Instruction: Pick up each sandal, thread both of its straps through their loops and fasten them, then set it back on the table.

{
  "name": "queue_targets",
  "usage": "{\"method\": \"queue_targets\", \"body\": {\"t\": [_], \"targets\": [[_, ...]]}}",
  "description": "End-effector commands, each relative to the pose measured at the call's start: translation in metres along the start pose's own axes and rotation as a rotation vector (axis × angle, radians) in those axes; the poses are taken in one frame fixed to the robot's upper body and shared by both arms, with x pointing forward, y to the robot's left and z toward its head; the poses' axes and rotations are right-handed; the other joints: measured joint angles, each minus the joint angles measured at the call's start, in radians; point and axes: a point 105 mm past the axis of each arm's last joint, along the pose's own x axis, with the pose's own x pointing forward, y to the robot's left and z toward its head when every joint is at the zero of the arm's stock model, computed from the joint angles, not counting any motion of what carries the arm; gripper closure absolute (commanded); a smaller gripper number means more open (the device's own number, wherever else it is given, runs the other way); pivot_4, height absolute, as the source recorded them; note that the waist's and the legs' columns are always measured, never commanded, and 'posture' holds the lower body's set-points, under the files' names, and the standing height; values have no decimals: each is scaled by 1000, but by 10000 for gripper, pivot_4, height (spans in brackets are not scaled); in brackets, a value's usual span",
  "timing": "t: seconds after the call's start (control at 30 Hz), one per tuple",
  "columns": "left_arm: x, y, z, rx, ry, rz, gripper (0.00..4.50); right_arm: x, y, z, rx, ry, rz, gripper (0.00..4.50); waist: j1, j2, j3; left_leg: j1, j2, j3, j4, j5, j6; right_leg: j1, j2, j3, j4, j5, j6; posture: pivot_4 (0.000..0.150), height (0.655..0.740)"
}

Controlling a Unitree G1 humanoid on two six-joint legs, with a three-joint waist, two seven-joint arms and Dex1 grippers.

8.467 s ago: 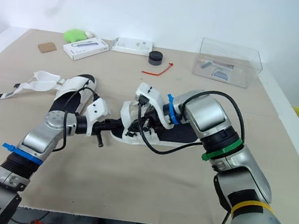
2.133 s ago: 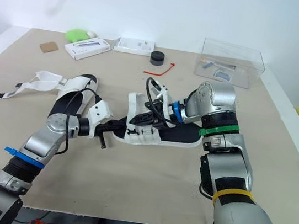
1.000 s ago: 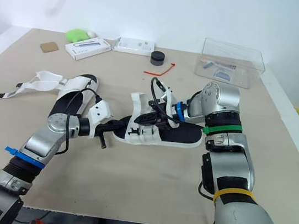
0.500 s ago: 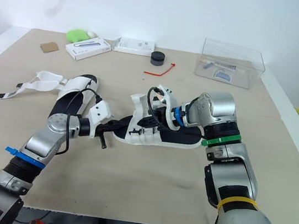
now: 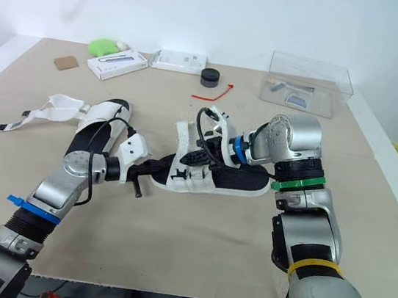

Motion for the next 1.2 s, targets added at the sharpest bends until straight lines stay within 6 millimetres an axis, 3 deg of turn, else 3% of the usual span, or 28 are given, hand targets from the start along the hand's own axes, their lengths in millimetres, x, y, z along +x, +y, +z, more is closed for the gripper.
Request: {"method": "queue_targets", "body": {"t": [0.03, 0.4, 1.2], "targets": [[5, -19, -37, -70, 126, -60, 45000, -8, 14, 11, -44, -39, 26, 44645, 0, 0, 0, 0, 0, 0, 0, 0, 0, 0, 0, 0, 0, 0, 0, 1500, 7400], [5, -19, -37, -63, 130, -62, 45000, -10, 22, 16, -30, -62, 76, 44645, 0, 0, 0, 0, 0, 0, 0, 0, 0, 0, 0, 0, 0, 0, 0, 1500, 7400], [5, -21, -38, -60, 136, -68, 45000, -5, 8, 0, 20, -29, 46, 44645, 0, 0, 0, 0, -1, 0, 0, 0, 0, 0, 0, 0, 0, 0, 1, 1500, 7400]]}}
